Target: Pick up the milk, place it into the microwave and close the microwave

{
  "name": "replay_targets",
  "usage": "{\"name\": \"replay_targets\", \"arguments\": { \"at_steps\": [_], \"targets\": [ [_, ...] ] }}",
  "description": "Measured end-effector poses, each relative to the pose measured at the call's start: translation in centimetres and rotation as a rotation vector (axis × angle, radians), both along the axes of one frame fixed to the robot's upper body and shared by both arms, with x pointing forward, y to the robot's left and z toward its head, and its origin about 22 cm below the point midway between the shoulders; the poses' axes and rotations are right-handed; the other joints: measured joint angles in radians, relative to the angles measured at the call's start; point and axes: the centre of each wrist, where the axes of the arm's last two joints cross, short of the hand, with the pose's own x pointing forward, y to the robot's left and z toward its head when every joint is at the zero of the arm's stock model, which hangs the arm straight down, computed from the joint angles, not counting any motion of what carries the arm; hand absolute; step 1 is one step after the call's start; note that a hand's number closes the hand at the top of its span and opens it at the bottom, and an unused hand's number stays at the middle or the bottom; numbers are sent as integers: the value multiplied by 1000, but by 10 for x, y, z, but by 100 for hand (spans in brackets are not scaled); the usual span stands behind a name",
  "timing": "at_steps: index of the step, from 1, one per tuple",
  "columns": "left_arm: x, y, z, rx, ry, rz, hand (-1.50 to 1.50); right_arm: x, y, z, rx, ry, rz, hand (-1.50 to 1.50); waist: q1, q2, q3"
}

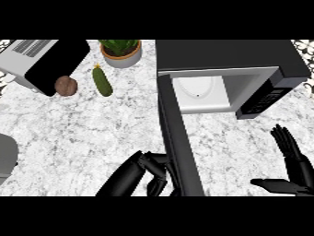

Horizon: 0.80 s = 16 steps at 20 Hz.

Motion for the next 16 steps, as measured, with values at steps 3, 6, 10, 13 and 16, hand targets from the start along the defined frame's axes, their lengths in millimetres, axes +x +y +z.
{"name": "replay_targets", "arguments": {
  "at_steps": [3,6,10,13,16],
  "targets": [
    [5,-17,-21,45,9,-14,150,-14,-7,9,-18,-25,9,-150,-4,1,0],
    [12,-32,-42,78,20,-21,150,-24,-15,22,-40,-50,30,-150,-7,4,-1],
    [18,-45,-65,103,-21,6,150,-32,-19,40,-26,-83,69,-150,-13,6,-1],
    [17,-53,-77,84,-41,36,150,-35,-19,56,5,-114,101,-150,-26,8,-2],
    [21,-59,-83,70,-65,63,150,-35,-20,73,25,-141,133,-150,-40,12,-2]
  ]
}}
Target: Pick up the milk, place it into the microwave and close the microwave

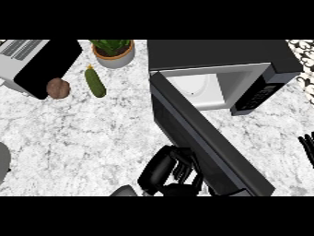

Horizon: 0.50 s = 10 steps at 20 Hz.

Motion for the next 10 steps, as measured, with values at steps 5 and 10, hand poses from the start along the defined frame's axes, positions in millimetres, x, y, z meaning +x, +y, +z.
{"name": "replay_targets", "arguments": {
  "at_steps": [5,10],
  "targets": [
    [5,-9,-9,0,15,25,150,0,4,25,29,-30,60,-150,-24,6,-1],
    [11,-15,-10,-10,33,38,150,4,9,50,42,-56,131,-150,-58,13,-2]
  ]
}}
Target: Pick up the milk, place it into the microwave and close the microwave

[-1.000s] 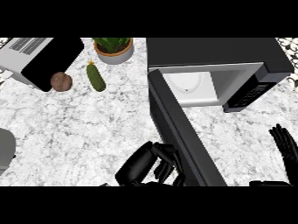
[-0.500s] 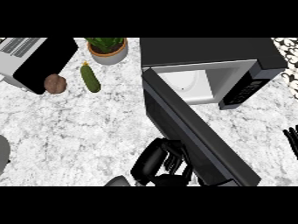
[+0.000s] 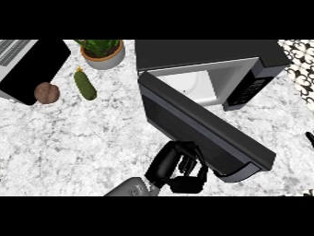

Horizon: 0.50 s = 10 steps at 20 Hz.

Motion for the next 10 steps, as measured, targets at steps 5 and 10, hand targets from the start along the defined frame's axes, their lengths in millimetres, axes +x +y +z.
{"name": "replay_targets", "arguments": {
  "at_steps": [5,10],
  "targets": [
    [7,-7,10,-64,-13,38,150,4,9,20,8,-12,74,-150,-29,6,-1],
    [19,-12,23,-120,-40,129,150,11,7,42,-30,-32,125,-150,-50,12,-1]
  ]
}}
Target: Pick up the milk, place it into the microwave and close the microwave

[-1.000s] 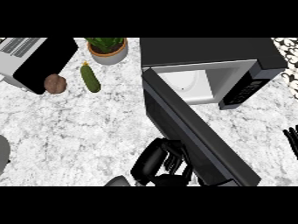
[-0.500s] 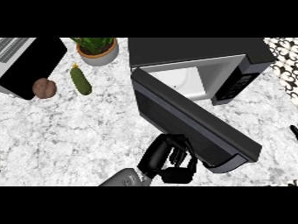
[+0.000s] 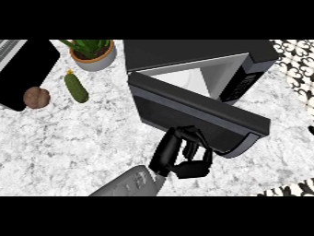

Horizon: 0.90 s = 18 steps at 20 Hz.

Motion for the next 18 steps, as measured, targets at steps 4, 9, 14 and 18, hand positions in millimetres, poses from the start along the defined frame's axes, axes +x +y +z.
{"name": "replay_targets", "arguments": {
  "at_steps": [4,9,14,18],
  "targets": [
    [12,-3,10,-37,-2,97,150,3,-5,18,-26,-23,19,-150,-21,4,0],
    [28,-6,23,-53,3,181,-150,12,-7,36,-31,-68,36,-150,-45,15,2],
    [44,-8,31,-53,38,266,-150,23,-21,79,-173,-198,-13,150,-76,20,2],
    [51,-9,40,-93,52,318,-150,28,-28,107,-281,-291,-56,150,-84,28,1]
  ]
}}
